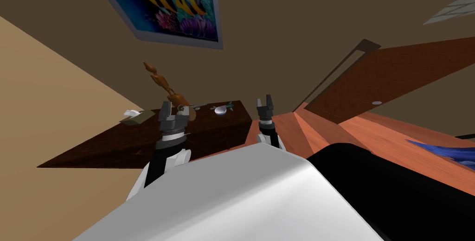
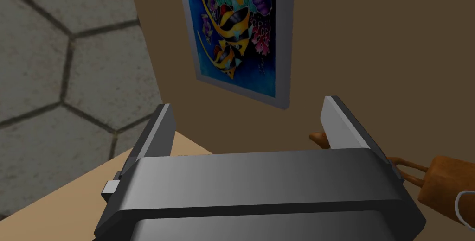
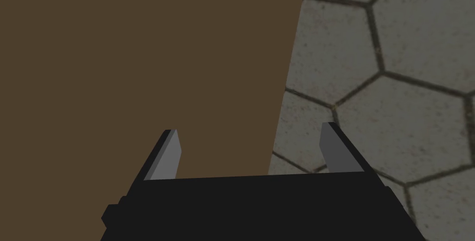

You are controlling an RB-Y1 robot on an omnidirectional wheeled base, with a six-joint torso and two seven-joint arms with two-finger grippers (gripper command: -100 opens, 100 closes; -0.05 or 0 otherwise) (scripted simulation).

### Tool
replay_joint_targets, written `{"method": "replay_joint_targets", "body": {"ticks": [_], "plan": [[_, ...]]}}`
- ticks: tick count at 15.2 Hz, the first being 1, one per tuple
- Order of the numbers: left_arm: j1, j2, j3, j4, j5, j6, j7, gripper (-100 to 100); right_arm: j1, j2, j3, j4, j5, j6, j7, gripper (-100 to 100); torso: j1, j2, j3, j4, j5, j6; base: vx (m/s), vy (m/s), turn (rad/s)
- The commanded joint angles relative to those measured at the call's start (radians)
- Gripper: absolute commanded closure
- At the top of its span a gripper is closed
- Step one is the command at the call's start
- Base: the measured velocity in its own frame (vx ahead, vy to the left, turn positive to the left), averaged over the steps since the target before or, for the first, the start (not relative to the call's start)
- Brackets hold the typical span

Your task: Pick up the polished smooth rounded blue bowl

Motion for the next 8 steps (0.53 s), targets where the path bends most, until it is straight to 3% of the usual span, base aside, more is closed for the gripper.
{"method": "replay_joint_targets", "body": {"ticks": [1, 4, 6, 7, 8], "plan": [[-0.016, 0.015, -0.007, 0.013, 0.008, 0.039, -0.011, -100, 0.000, 0.000, 0.000, 0.000, 0.000, 0.000, 0.000, 0, 0.000, 0.000, 0.000, 0.000, 0.000, 0.000, -0.003, -0.002, -0.057], [-0.070, 0.064, -0.017, 0.064, 0.040, 0.112, -0.034, -100, 0.000, 0.000, 0.000, 0.000, 0.000, 0.000, 0.000, 0, 0.000, 0.000, 0.000, 0.000, 0.000, 0.000, -0.004, -0.003, -0.071], [-0.070, 0.064, -0.017, 0.064, 0.040, 0.138, -0.034, -100, 0.000, 0.000, 0.000, 0.000, 0.000, 0.000, 0.000, 0, 0.000, 0.000, 0.000, 0.000, 0.000, 0.000, -0.004, -0.001, -0.047], [-0.101, 0.089, -0.022, 0.092, 0.059, 0.174, -0.046, -100, 0.000, 0.000, 0.000, 0.000, 0.000, 0.000, 0.000, 0, 0.000, 0.000, 0.000, 0.000, 0.000, 0.000, -0.004, -0.003, -0.052], [-0.101, 0.089, -0.022, 0.092, 0.059, 0.188, -0.046, -100, 0.000, 0.000, 0.000, 0.000, 0.000, 0.000, 0.000, 0, 0.000, 0.000, 0.000, 0.000, 0.000, 0.000, -0.004, -0.003, -0.072]]}}
